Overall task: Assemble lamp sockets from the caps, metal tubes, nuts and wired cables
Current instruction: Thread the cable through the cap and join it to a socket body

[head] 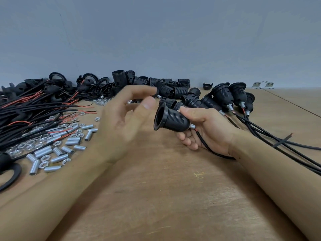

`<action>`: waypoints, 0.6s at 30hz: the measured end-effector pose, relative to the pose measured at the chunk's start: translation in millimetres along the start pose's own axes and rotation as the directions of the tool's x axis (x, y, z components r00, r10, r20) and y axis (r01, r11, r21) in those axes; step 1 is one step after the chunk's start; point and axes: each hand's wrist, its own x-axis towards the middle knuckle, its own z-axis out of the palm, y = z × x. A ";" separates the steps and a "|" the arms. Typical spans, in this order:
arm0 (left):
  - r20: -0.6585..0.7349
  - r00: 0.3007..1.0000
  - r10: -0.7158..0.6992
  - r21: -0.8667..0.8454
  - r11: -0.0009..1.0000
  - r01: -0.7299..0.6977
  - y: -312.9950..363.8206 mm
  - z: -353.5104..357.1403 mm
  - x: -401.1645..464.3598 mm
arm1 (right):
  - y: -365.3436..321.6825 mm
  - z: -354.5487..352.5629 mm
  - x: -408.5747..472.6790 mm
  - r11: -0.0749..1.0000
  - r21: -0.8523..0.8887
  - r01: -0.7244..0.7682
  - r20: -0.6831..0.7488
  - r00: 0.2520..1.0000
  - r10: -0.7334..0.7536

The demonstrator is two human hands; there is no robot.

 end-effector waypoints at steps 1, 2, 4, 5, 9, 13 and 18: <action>0.063 0.997 -0.047 0.020 0.999 0.045 -2.4 0.9 -0.7 | 0.2 0.3 0.3 1.000 -0.003 0.002 -0.006 1.000 -0.002; 0.101 0.993 -0.062 -0.012 0.998 0.063 -3.1 1.3 -1.0 | 0.5 0.5 0.7 1.000 -0.004 0.002 -0.015 1.000 -0.002; 0.031 0.999 -0.029 -0.143 0.989 0.033 -3.5 -0.6 0.1 | 1.0 0.4 1.4 1.000 0.002 0.001 -0.039 0.999 0.000; -0.037 0.999 -0.035 -0.192 0.981 0.027 -4.8 -2.5 1.2 | 1.4 0.2 1.6 1.000 0.009 0.002 -0.050 0.999 -0.002; 0.042 0.988 -0.149 -0.114 0.982 0.153 -12.7 1.0 1.2 | 1.3 0.3 1.7 1.000 -0.015 0.025 -0.046 0.999 -0.026; 0.020 0.993 -0.115 -0.258 0.959 0.116 -7.9 -2.5 4.7 | 1.7 1.1 1.0 0.998 -0.049 0.039 -0.025 0.999 -0.040; 0.055 0.985 -0.167 -0.142 0.975 0.173 -13.0 -0.8 2.0 | 0.8 0.3 1.8 0.999 -0.037 0.033 -0.037 0.999 -0.035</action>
